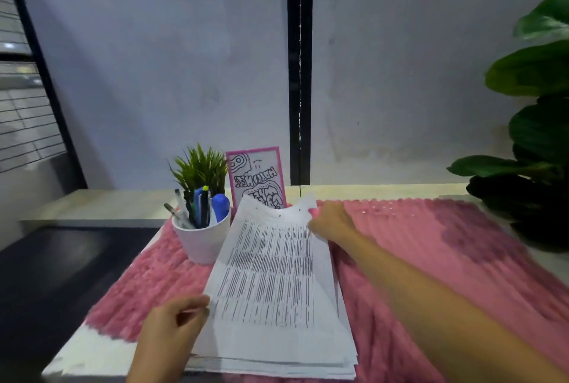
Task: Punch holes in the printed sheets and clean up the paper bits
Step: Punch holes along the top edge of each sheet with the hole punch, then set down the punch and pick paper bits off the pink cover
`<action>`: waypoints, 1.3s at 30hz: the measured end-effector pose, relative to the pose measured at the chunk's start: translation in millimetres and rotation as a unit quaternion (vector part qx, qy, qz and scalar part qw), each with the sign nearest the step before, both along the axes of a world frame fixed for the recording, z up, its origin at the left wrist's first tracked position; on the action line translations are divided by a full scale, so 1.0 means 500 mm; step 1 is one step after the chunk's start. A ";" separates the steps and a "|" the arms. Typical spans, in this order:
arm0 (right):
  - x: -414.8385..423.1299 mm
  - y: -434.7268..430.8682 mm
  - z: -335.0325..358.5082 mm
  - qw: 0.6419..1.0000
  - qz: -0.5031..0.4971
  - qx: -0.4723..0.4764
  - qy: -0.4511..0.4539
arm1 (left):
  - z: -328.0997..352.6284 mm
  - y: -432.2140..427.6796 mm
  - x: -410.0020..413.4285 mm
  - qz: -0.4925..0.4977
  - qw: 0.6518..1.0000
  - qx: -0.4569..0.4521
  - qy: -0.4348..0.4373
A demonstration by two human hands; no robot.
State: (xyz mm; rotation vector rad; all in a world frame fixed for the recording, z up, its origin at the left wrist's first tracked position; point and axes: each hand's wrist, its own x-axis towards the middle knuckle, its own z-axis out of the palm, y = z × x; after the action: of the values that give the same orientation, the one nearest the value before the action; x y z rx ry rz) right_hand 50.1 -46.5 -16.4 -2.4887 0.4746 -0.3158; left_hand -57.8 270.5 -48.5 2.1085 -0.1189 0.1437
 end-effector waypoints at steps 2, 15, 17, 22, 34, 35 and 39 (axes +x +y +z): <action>-0.003 0.014 -0.019 1.000 -0.013 -0.004 0.020 | -0.011 0.008 0.001 0.010 1.000 0.009 0.004; -0.004 -0.002 -0.035 0.995 -0.039 -0.081 0.046 | -0.022 0.006 0.000 -0.014 0.999 0.035 0.030; -0.006 -0.006 -0.026 0.993 -0.020 -0.099 0.063 | -0.019 0.006 0.000 -0.015 0.999 0.034 0.032; -0.116 -0.007 0.082 0.996 0.056 -0.008 0.069 | -0.019 0.006 0.006 -0.022 0.999 0.025 0.042; -0.308 0.015 0.005 0.993 0.013 -0.005 0.113 | 0.028 -0.114 -0.014 -0.030 0.986 0.066 -0.152; -0.310 0.010 0.010 0.993 0.011 -0.007 0.116 | 0.041 -0.148 -0.025 -0.051 0.984 0.057 -0.162; -0.313 -0.065 0.040 0.998 -0.014 0.022 0.055 | 0.044 -0.268 -0.031 -0.120 0.978 -0.011 -0.168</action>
State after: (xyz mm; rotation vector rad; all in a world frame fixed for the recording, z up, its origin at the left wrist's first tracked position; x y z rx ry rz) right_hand -106.5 -79.0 3.3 -2.4665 0.5565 -0.1791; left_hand -73.4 136.3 -26.3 2.0127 -0.5676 0.3544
